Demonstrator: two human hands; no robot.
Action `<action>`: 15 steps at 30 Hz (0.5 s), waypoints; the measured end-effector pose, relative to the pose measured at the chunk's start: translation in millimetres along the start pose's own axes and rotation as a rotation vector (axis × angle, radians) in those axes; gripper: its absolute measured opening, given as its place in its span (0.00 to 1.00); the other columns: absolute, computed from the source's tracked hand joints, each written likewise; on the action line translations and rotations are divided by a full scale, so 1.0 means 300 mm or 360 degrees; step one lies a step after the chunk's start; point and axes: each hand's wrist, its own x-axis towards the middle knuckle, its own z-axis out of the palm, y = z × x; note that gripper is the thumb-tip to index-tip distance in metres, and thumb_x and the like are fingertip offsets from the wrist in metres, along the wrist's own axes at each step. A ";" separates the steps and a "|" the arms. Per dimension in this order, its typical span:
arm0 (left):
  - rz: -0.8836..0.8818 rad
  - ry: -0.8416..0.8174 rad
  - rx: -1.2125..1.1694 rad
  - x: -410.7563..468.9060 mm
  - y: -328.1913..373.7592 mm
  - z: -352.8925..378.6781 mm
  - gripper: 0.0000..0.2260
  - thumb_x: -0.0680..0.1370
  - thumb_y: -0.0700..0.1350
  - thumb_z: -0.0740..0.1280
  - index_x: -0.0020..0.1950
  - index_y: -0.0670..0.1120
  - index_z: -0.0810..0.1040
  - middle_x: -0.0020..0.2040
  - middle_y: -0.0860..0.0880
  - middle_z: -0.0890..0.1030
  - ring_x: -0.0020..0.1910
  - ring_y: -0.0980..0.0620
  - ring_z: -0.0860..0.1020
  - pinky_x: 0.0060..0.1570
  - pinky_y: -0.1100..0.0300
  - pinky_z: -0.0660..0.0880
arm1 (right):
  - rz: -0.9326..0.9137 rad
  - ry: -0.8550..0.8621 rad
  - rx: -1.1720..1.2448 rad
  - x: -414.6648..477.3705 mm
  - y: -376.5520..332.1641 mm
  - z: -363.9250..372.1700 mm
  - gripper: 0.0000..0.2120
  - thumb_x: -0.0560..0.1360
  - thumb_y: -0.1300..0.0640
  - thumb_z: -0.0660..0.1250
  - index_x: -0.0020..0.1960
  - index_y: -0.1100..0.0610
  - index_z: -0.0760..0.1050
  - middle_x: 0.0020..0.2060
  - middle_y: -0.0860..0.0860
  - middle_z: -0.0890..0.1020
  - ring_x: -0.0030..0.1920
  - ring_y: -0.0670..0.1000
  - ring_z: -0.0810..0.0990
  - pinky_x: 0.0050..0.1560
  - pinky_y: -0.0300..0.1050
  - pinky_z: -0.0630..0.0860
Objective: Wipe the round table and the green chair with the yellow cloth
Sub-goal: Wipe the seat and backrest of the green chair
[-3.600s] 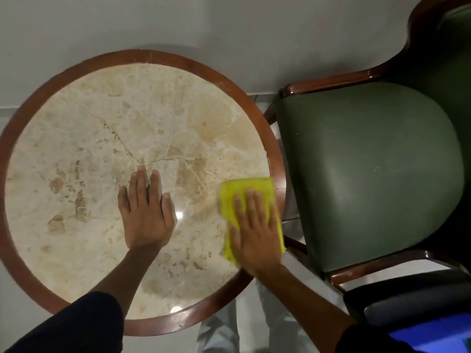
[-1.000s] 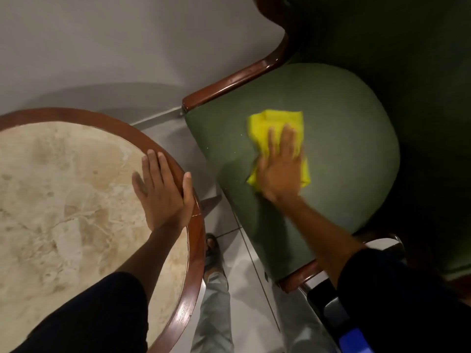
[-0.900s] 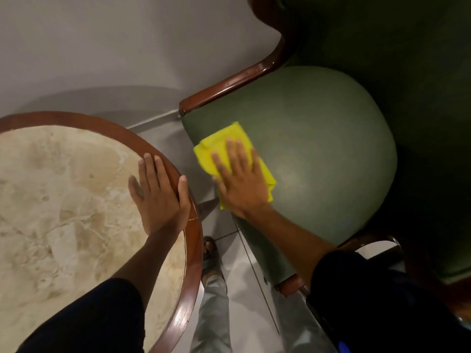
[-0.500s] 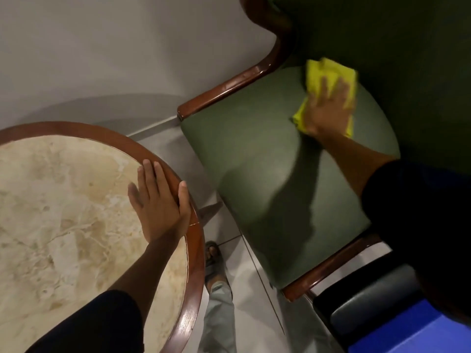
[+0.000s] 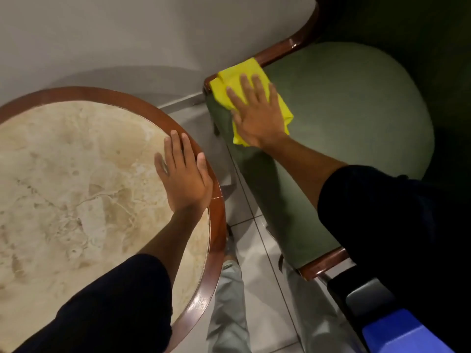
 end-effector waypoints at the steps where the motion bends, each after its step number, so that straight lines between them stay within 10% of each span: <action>1: 0.0008 0.0002 -0.0002 0.000 0.000 -0.002 0.25 0.85 0.52 0.44 0.79 0.42 0.58 0.81 0.43 0.59 0.80 0.44 0.56 0.78 0.42 0.53 | -0.0128 -0.0037 -0.0062 -0.034 -0.017 0.008 0.26 0.81 0.47 0.51 0.78 0.46 0.54 0.80 0.57 0.52 0.79 0.62 0.49 0.76 0.66 0.47; 9: 0.0003 -0.0072 -0.0030 0.002 -0.001 -0.015 0.27 0.84 0.54 0.43 0.80 0.43 0.55 0.82 0.44 0.56 0.81 0.44 0.52 0.78 0.42 0.50 | -0.0624 -0.0256 -0.0533 -0.703 -0.049 0.171 0.24 0.75 0.51 0.60 0.71 0.53 0.71 0.78 0.56 0.60 0.79 0.59 0.53 0.76 0.67 0.42; 15: 0.0000 -0.0041 0.0025 0.003 -0.011 0.011 0.28 0.84 0.57 0.41 0.80 0.43 0.54 0.81 0.43 0.57 0.81 0.43 0.54 0.77 0.42 0.50 | 0.0290 0.0003 0.0203 -0.954 0.191 0.175 0.25 0.80 0.50 0.54 0.76 0.51 0.61 0.77 0.59 0.61 0.77 0.63 0.57 0.72 0.70 0.58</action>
